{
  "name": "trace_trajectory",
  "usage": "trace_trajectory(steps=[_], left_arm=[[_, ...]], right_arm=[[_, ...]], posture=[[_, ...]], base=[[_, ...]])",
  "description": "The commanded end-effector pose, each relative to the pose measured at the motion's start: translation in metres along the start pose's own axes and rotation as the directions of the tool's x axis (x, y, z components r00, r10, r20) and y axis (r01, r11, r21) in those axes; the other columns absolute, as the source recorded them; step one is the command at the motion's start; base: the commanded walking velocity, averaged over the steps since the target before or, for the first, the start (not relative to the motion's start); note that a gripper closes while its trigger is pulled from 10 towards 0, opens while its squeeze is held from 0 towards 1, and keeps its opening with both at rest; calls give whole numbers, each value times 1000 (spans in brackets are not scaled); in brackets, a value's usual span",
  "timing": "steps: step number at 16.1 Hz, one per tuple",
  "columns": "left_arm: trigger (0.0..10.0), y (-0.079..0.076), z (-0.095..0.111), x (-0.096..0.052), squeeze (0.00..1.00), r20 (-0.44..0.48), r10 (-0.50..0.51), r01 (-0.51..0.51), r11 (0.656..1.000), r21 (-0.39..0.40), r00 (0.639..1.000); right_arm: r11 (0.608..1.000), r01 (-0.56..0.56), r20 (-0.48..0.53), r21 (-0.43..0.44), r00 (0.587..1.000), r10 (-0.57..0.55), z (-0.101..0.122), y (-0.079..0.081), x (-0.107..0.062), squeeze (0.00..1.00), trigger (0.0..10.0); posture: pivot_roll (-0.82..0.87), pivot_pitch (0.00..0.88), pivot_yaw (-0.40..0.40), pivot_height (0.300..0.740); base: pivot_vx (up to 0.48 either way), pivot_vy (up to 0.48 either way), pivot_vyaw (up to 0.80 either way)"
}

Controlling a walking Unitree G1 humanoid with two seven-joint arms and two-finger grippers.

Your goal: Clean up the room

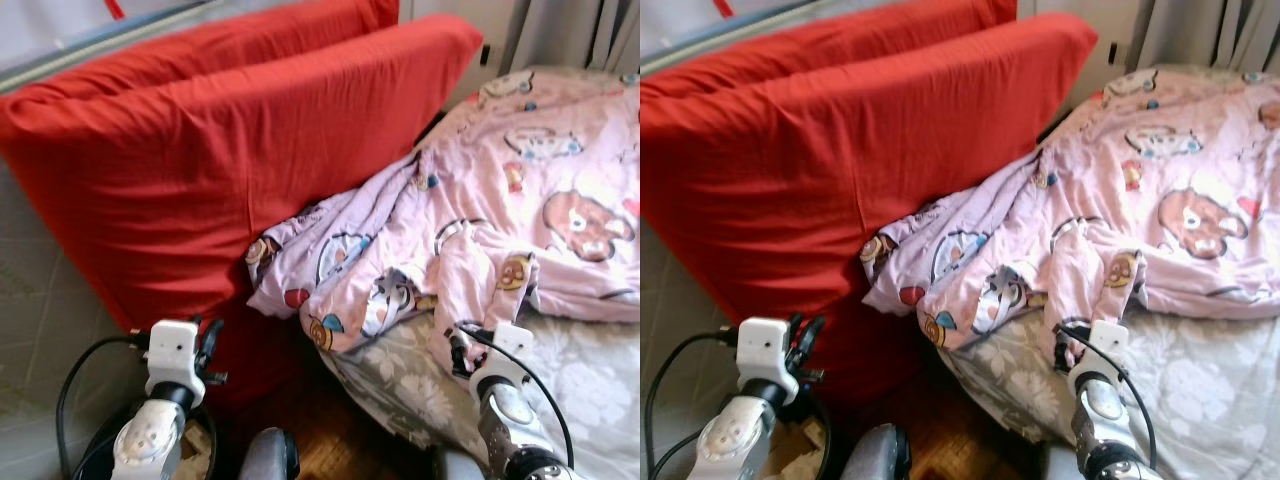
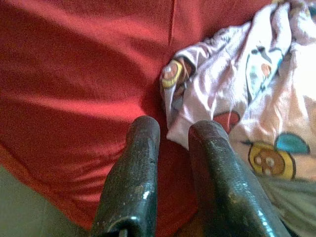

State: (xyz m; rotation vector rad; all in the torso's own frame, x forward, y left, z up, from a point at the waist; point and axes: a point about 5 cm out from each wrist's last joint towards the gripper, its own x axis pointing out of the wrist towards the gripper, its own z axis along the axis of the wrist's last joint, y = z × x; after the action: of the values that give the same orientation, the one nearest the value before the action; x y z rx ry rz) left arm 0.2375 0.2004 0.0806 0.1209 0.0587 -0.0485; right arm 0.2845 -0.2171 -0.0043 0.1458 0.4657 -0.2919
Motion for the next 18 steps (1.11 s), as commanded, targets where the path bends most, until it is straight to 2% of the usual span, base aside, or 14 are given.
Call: trace_trajectory(steps=[1,2,3,4,10,15,16,17,18], left_arm=[[10000,7,3,-4,0,-5,9,-9,1000,1,1000],[10000,7,2,-6,0,-14,7,-7,1000,4,1000],[10000,7,2,-9,0,-23,6,-5,1000,5,1000],[10000,6,3,-11,0,-29,4,-4,1000,6,1000],[10000,7,3,-22,0,-61,0,1,1000,13,998],[10000,7,3,-23,0,-75,0,1,1000,17,997],[10000,6,3,-23,0,-77,0,1,1000,17,997],[10000,6,2,-24,0,-79,0,1,1000,16,997],[10000,5,2,-24,0,-82,-1,2,1000,15,997]], right_arm=[[1000,-4,-19,3,1000,4,-4,4,-1,1000,10000],[1000,-1,-25,2,1000,1,-5,3,-1,1000,10000],[1000,2,-34,-5,999,-2,-7,2,-1,149,10000],[1000,1,-42,-5,999,-1,-8,1,-2,0,10000],[1000,-12,-66,-4,998,12,-13,3,-3,0,10000],[996,-92,-83,19,992,93,-14,17,-3,0,9882],[995,-96,-85,16,992,97,-14,19,-3,0,2824],[995,-97,-86,15,991,98,-15,19,-3,0,0],[995,-97,-87,14,991,98,-15,18,-4,0,0]], posture=[[159,127,134,610],[162,135,138,610],[166,147,140,610],[168,151,141,610],[180,176,148,610],[186,174,152,610],[186,174,152,610],[186,174,152,610],[182,171,151,610]], base=[[0,0,0],[0,0,0],[0,0,0],[0,0,0],[0,0,0],[0,0,0],[0,0,0],[0,0,0],[0,0,0]])
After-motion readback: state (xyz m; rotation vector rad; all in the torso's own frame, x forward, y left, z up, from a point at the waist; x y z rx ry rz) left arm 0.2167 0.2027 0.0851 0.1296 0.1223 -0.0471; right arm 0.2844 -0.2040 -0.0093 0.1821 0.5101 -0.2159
